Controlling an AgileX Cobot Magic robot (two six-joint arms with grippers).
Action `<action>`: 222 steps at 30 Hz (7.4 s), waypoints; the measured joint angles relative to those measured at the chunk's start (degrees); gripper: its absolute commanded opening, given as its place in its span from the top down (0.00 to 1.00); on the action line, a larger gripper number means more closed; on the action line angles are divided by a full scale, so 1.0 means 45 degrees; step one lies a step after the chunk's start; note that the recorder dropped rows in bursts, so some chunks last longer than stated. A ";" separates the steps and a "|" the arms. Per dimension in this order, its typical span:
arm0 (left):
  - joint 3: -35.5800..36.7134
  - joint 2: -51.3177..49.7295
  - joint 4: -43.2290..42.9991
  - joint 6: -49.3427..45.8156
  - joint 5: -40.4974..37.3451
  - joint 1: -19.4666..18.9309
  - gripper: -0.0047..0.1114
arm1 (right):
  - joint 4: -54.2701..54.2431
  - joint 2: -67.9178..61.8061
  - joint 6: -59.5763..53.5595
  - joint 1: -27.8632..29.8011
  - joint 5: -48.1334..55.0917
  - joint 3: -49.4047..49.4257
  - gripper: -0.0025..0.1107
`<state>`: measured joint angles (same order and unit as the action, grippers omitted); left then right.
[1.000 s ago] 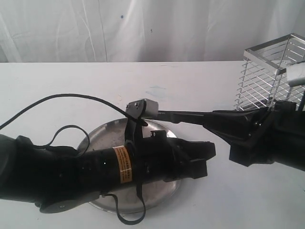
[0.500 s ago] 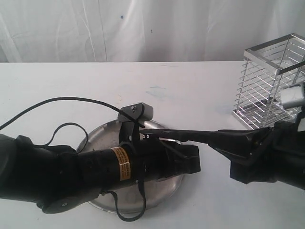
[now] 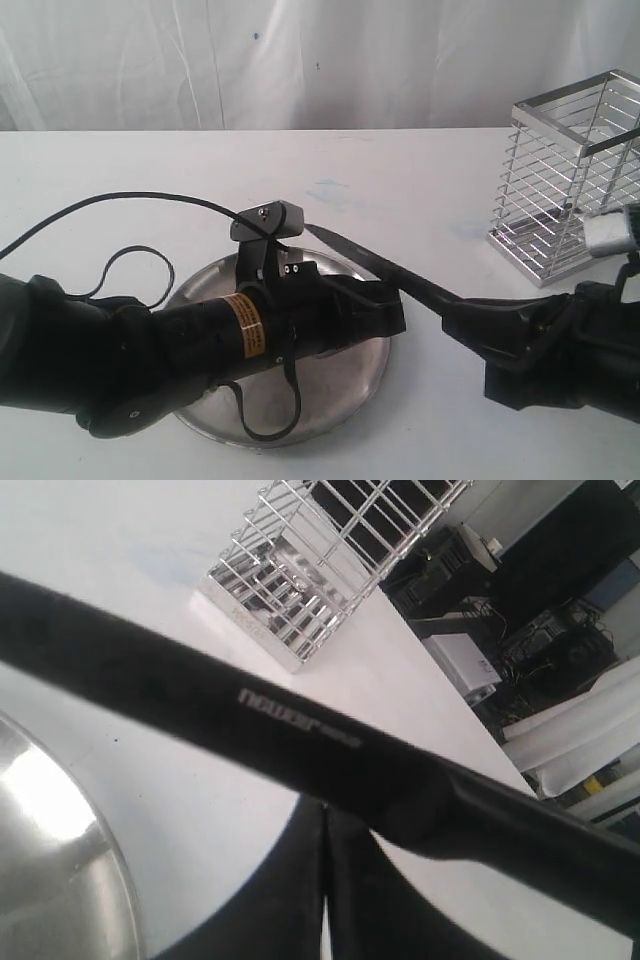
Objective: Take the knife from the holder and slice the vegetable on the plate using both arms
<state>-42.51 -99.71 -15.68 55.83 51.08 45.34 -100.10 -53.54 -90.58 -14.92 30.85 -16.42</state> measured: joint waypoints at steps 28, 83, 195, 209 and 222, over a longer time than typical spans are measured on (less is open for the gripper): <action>0.0000 -0.0017 -0.2273 0.0190 0.0347 -0.0028 0.96 | 0.0007 -0.3805 -0.0283 0.0000 0.2011 -0.0433 0.98; -0.2651 0.2077 0.4154 -1.5478 -1.8342 -0.4431 0.96 | 0.0940 -0.4790 0.1350 -0.0554 0.0992 -0.1700 0.98; -0.4641 -0.2495 2.2880 -3.1633 -1.8145 -0.7265 0.96 | 1.7649 -1.1537 2.1891 -0.6204 0.0942 -0.9771 0.98; -0.4641 -0.2602 2.3161 -3.1633 -1.8386 -0.7265 0.96 | 1.7649 -1.1537 2.2362 -0.6204 0.1015 -0.9771 0.98; -0.4641 -0.2630 2.3188 -3.1682 -1.8440 -0.7265 0.96 | 1.7649 -1.1537 2.2414 -0.6204 0.1100 -0.9771 0.98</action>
<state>-63.39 -111.55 88.66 -86.74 -31.90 12.65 -20.68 -105.45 10.29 -42.84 35.80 -60.39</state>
